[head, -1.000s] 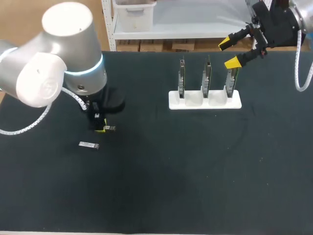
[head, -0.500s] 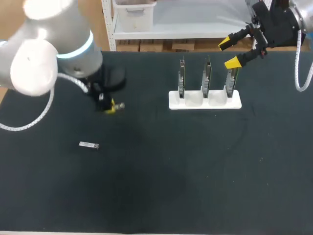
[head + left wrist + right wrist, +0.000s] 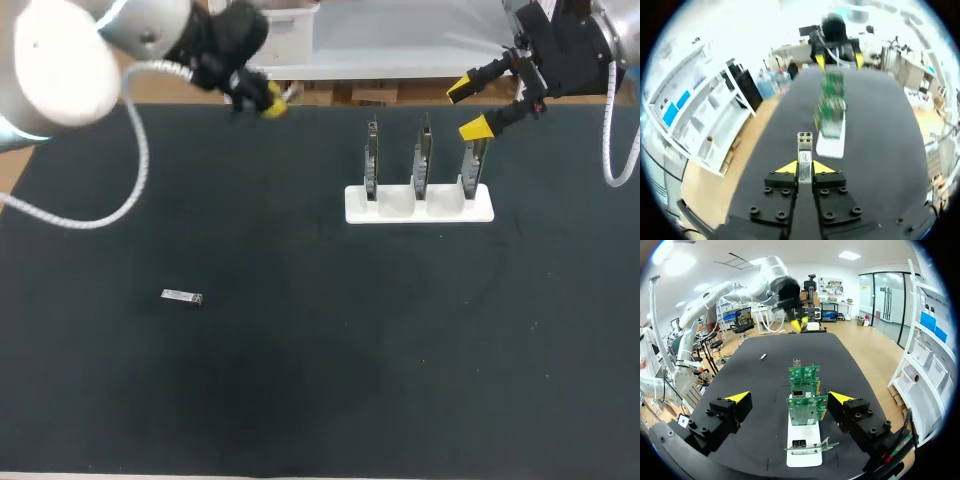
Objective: Pick up the optical module with the left hand, and insert it into the network port with the right hand.
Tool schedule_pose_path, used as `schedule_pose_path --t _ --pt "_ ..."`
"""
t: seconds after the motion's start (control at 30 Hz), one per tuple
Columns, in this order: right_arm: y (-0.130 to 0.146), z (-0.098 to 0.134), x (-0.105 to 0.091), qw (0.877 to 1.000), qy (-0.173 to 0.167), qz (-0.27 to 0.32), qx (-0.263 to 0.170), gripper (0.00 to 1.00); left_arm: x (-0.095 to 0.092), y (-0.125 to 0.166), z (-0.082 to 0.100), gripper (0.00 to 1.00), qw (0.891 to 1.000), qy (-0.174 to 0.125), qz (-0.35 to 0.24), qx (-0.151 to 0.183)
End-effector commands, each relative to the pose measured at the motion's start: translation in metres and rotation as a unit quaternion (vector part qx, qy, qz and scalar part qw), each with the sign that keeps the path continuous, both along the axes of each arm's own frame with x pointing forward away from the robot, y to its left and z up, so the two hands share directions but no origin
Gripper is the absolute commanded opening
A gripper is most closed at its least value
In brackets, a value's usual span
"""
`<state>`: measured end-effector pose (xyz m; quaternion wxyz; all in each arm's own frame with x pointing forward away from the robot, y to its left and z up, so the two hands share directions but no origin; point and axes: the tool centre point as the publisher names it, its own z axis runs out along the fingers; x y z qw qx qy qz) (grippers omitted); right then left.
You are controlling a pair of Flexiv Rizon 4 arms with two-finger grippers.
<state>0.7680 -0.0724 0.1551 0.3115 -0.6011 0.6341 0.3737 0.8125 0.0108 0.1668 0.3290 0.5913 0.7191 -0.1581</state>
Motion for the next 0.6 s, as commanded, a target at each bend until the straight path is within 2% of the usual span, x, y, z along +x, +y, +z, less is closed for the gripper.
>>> schedule_pose_path --t 0.03,0.27,0.3,0.37,0.53,0.6 --pt "0.0 0.0 0.0 1.0 0.0 0.0 0.001 1.0 0.014 -0.023 0.015 0.0 0.993 -0.011 0.008 -0.117" --pt "0.0 0.0 0.0 1.0 0.0 0.0 0.001 1.0 0.002 -0.063 0.038 0.0 0.982 0.0 -0.033 -0.187" --pt "0.0 0.0 0.0 1.0 0.0 0.0 0.001 1.0 -0.001 -0.068 0.04 0.0 0.981 -0.005 -0.038 -0.189" --pt "0.0 0.0 0.0 1.0 0.0 0.0 0.001 1.0 -0.006 -0.077 0.041 0.0 0.978 0.004 -0.048 -0.204" --pt "0.0 0.0 0.0 1.0 0.0 0.0 0.001 1.0 -0.023 -0.099 0.041 0.0 0.977 -0.009 -0.07 -0.201" --pt "0.0 0.0 0.0 1.0 0.0 0.0 0.001 1.0 -0.029 -0.104 0.042 0.0 0.974 -0.002 -0.077 -0.214"
